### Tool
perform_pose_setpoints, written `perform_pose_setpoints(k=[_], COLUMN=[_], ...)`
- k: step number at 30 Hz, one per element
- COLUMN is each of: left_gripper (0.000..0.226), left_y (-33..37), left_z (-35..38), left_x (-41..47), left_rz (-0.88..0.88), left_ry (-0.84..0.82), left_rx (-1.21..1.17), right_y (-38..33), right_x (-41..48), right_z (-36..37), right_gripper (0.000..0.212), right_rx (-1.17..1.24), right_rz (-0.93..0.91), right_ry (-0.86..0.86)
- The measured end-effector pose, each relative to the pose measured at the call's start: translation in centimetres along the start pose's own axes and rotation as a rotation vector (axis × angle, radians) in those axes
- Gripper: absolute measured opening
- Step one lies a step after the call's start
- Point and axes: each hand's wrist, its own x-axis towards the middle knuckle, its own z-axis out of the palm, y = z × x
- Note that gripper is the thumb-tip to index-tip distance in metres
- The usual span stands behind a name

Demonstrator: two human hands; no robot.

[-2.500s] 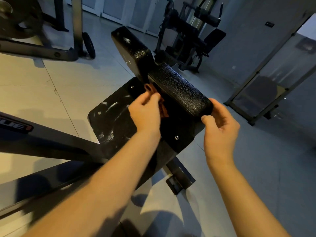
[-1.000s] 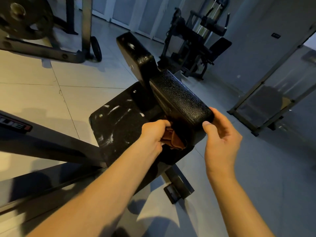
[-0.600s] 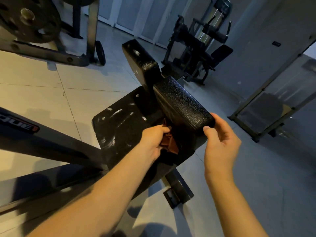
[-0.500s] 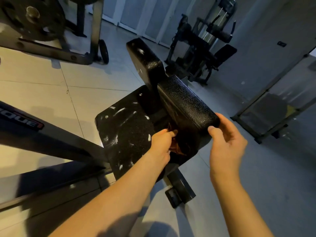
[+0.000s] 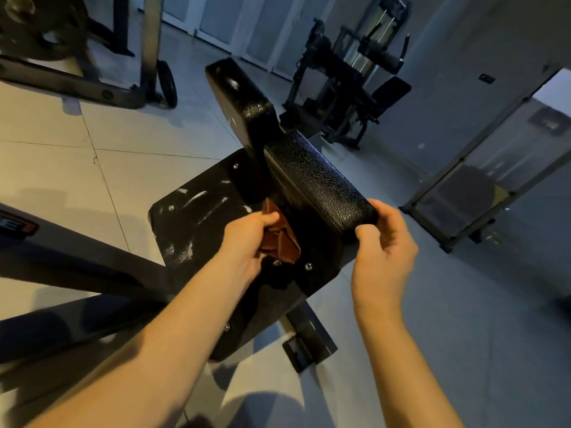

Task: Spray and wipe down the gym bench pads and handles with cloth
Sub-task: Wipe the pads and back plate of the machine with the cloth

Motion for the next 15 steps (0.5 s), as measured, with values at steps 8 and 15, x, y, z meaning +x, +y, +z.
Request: perform_pose_setpoints(k=[8, 15], left_gripper=[0.019, 0.016], left_y=[0.3, 6.7], left_z=[1.2, -1.3], left_x=[0.0, -2.6], left_rz=[-0.043, 0.207], left_ry=[-0.051, -0.130], left_rx=[0.020, 0.163], right_y=[0.4, 0.3], right_x=[0.3, 0.4], right_z=[-0.5, 0.1], right_gripper=[0.036, 0.037], right_rx=[-0.060, -0.014], right_rz=[-0.030, -0.015], right_ry=[-0.042, -0.005])
